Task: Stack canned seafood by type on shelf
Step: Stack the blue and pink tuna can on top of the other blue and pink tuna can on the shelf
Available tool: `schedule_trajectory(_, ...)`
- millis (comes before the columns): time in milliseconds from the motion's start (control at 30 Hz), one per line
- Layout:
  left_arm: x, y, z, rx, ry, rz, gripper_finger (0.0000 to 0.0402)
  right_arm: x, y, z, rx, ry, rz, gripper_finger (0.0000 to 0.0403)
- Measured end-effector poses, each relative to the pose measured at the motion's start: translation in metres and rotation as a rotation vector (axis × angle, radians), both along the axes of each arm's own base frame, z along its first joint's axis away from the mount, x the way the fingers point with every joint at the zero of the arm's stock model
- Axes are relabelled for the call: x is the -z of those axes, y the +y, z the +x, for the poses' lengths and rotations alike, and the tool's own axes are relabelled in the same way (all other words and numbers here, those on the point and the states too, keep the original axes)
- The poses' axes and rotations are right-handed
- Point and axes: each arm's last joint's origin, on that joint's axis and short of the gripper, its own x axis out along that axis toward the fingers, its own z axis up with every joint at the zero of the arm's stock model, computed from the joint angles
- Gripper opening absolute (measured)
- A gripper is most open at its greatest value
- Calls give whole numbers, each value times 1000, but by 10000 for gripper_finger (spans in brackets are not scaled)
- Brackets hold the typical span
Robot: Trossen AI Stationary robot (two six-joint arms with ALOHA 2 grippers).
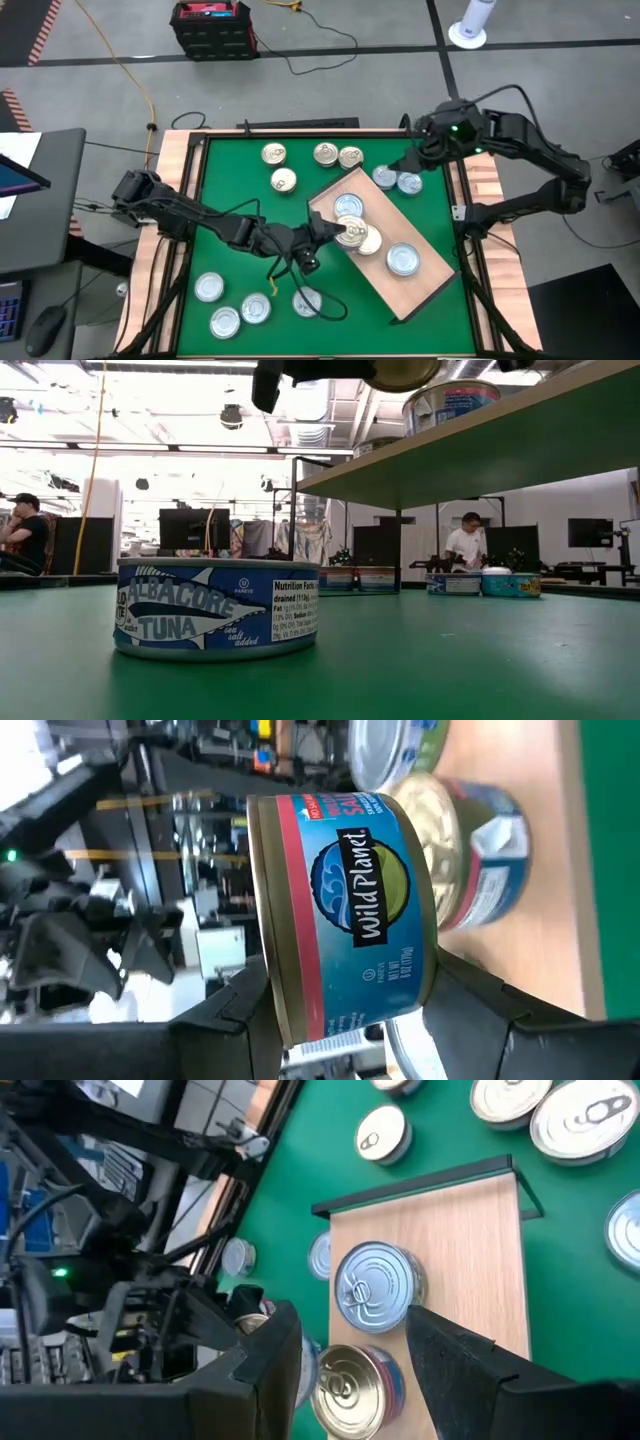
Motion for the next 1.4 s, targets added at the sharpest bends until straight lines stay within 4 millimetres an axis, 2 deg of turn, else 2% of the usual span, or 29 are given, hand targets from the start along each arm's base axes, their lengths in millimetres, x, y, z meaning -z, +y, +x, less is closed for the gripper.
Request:
schedule_trajectory(133, 0, 9, 3, 17, 6, -5, 185, -4, 3, -7, 21, -15, -33, 205)
schedule_trajectory(367, -2, 25, 9, 107, -23, -71, 185, -1, 2, -2, 23, 0, -44, 205)
schedule_trajectory(533, -9, 31, 12, 175, -80, -83, 185, 0, 9, 1, -88, -3, 24, 205)
schedule_trajectory(700, -4, 36, 17, 221, -77, -90, 185, 4, 13, -9, -136, 64, 64, 205)
schedule_trajectory(833, 9, 36, 30, 214, -32, -84, 185, 3, 11, -15, -104, 63, 48, 205)
schedule_trajectory(1033, 5, 27, 53, 179, -19, -27, 185, 2, 12, -17, -103, 54, 45, 205)
schedule_trajectory(1200, 8, 30, 56, 112, 76, -1, 185, 1, 12, -18, -105, 44, 40, 205)
schedule_trajectory(1400, 7, 29, 54, 104, 103, 12, 185, -1, 11, -16, -110, 19, 21, 204)
